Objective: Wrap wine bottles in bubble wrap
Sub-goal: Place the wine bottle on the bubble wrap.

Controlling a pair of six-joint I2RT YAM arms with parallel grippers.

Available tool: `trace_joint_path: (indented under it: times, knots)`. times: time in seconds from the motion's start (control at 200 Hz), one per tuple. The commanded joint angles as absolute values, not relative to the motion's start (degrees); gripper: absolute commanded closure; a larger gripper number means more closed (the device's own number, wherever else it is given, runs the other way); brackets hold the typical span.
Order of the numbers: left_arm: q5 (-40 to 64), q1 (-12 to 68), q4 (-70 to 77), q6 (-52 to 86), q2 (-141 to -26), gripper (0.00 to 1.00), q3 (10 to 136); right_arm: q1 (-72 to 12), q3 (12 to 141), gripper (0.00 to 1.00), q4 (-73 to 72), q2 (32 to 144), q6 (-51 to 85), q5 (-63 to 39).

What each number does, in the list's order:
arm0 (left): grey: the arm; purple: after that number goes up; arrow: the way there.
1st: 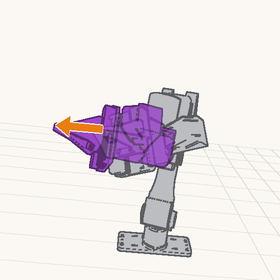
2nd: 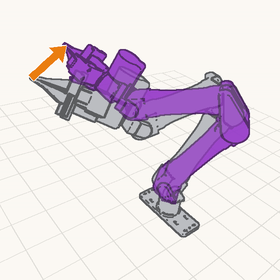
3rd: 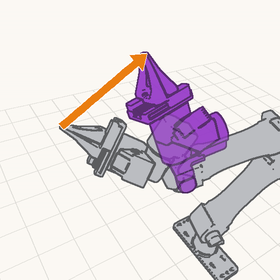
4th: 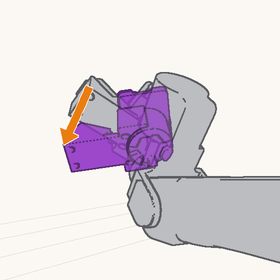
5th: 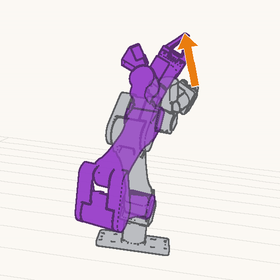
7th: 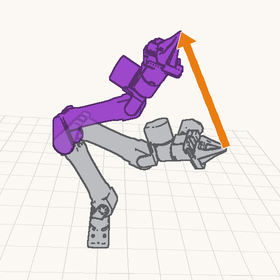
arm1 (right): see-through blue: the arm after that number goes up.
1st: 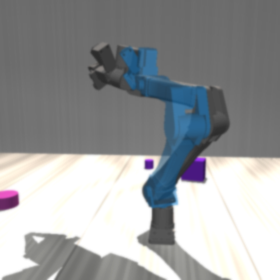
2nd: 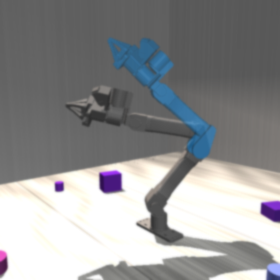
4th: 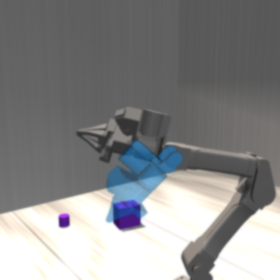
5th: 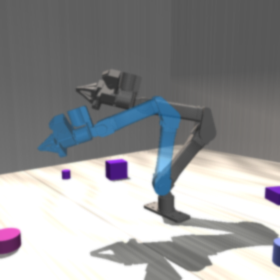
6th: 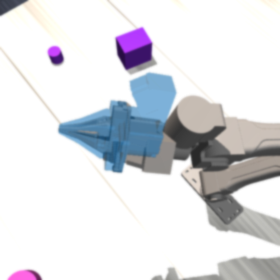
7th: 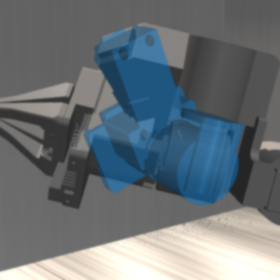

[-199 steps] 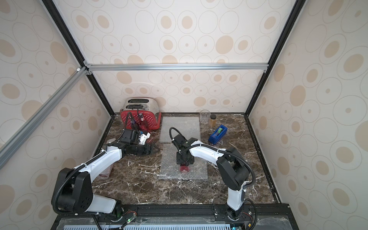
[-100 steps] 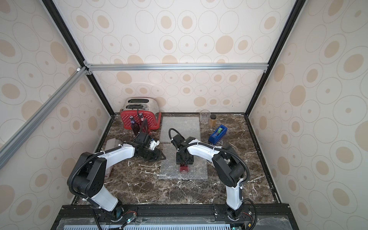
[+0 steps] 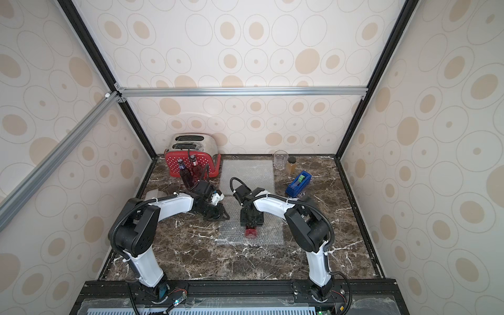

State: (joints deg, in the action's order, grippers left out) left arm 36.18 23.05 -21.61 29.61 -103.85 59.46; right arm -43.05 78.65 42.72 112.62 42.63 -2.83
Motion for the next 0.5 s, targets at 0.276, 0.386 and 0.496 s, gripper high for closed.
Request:
trace_joint_path:
  times: [0.276,0.386,0.496]
  knots:
    - [37.1,25.6,-22.6,28.8,-105.7,0.76,63.1,-42.9,79.2,0.35,43.2,108.7,44.2,-2.4]
    - [35.7,25.5,-23.5,27.6,-106.3,0.78,63.4,-42.9,78.8,0.33,43.1,107.9,44.2,-2.4]
    - [35.7,25.6,-23.5,27.6,-106.3,0.78,63.5,-42.9,78.4,0.31,43.4,106.5,43.9,-2.1]
